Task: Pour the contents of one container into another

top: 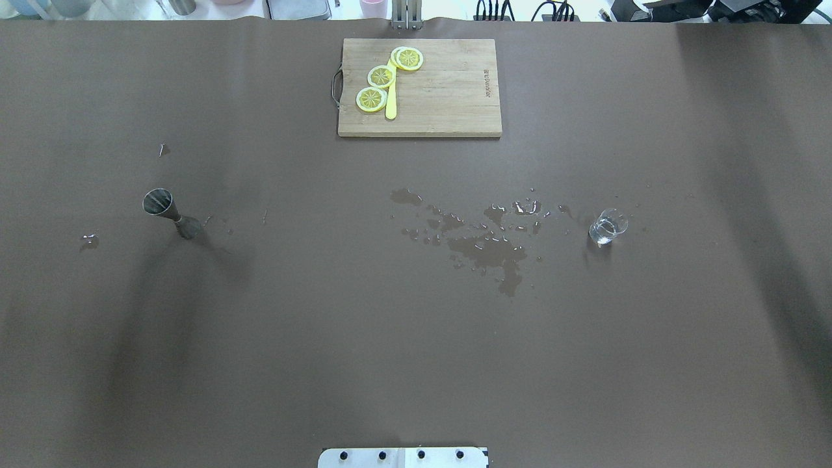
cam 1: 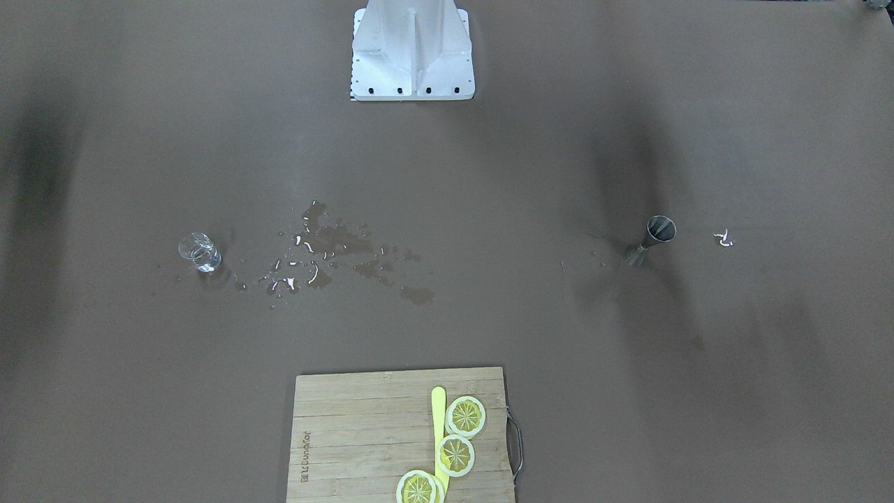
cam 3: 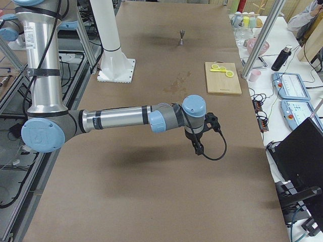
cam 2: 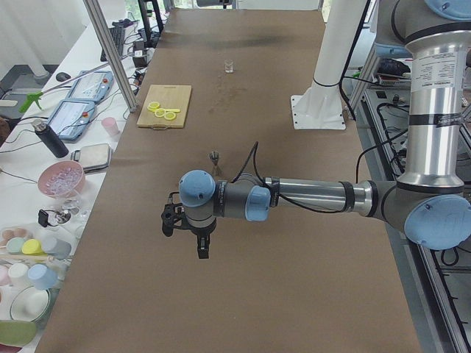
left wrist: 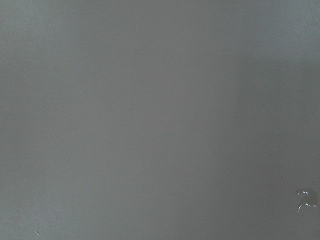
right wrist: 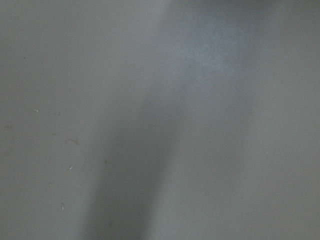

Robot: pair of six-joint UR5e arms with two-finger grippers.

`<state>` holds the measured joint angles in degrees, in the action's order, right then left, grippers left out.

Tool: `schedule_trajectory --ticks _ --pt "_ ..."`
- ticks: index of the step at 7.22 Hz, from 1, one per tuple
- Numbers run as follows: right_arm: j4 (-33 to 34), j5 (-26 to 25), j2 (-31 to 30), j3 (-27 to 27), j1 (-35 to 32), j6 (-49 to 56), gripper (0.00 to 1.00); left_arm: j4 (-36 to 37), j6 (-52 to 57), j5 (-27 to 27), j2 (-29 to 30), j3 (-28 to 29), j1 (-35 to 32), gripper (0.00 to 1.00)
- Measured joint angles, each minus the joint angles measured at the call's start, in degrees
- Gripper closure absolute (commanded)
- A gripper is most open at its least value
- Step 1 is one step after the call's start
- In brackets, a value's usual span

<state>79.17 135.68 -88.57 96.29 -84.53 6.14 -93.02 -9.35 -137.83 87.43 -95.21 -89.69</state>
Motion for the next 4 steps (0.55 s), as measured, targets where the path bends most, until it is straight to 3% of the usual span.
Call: schedule_trajectory --ticks 4 --pt "-4.03 4.89 0.01 1.31 1.28 5.79 0.00 -0.33 -3.34 -4.79 0.33 -0.90 0.08 0.01"
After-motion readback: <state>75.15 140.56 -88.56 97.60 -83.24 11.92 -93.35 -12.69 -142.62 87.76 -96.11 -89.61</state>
